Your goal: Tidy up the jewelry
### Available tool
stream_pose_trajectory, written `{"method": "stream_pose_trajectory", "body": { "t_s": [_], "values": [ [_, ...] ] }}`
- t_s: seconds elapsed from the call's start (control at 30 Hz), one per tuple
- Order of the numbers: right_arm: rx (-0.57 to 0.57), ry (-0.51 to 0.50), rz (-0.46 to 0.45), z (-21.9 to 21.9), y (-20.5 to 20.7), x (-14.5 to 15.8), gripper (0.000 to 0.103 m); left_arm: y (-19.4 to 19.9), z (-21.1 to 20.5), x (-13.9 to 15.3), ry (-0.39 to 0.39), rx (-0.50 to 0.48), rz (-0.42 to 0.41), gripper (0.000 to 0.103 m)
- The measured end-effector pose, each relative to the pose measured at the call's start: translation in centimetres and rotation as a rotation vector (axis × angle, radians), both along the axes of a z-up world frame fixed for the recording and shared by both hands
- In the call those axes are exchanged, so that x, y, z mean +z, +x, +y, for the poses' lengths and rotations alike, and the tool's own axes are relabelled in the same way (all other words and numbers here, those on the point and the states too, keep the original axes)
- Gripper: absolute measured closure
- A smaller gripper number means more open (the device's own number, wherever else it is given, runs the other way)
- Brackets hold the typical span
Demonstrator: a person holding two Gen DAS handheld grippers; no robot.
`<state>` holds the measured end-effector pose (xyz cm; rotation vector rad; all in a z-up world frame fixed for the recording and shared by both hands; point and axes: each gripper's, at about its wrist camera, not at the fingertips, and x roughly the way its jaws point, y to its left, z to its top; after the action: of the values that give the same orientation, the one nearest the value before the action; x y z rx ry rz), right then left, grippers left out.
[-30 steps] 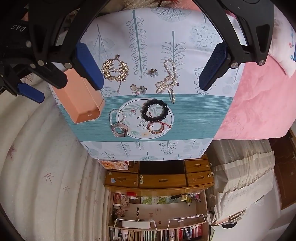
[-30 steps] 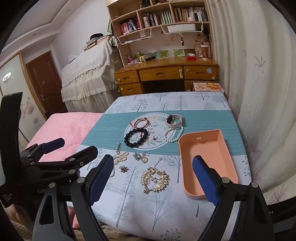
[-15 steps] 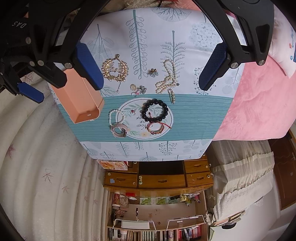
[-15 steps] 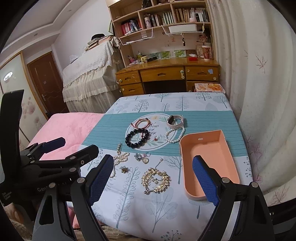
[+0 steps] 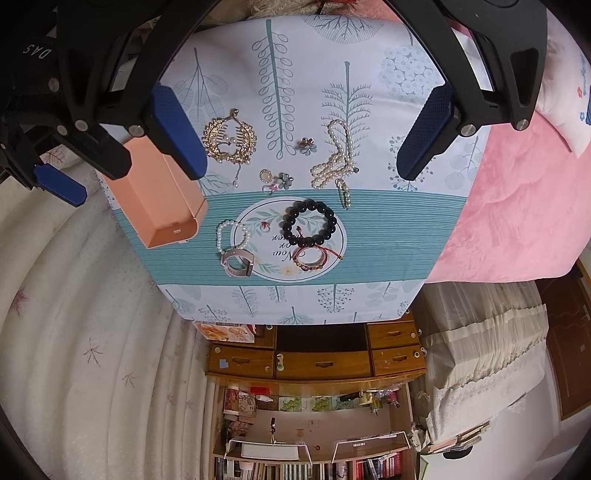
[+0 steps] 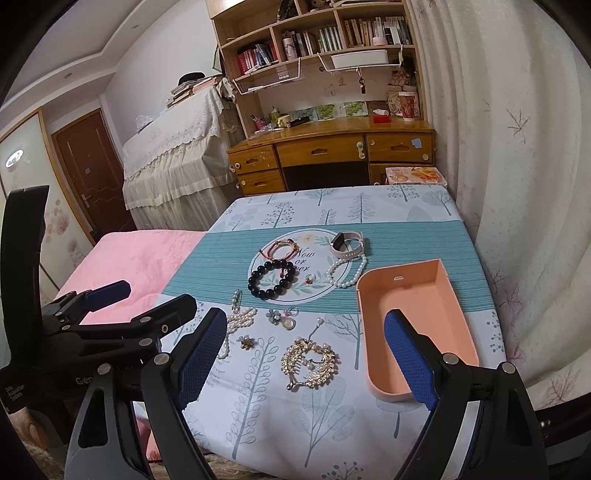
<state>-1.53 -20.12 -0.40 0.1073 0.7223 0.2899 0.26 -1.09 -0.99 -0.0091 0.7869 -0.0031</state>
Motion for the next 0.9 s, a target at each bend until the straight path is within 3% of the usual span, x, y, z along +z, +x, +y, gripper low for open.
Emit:
{"method": "stream_pose_trajectory", "body": {
  "t_s": [0.9],
  "values": [
    [-0.002,-0.01,0.016,-0.2,0.3,-0.2,0.015,0.6,0.7,-1.3,-0.013,0.006,0.045,0.001]
  ]
}}
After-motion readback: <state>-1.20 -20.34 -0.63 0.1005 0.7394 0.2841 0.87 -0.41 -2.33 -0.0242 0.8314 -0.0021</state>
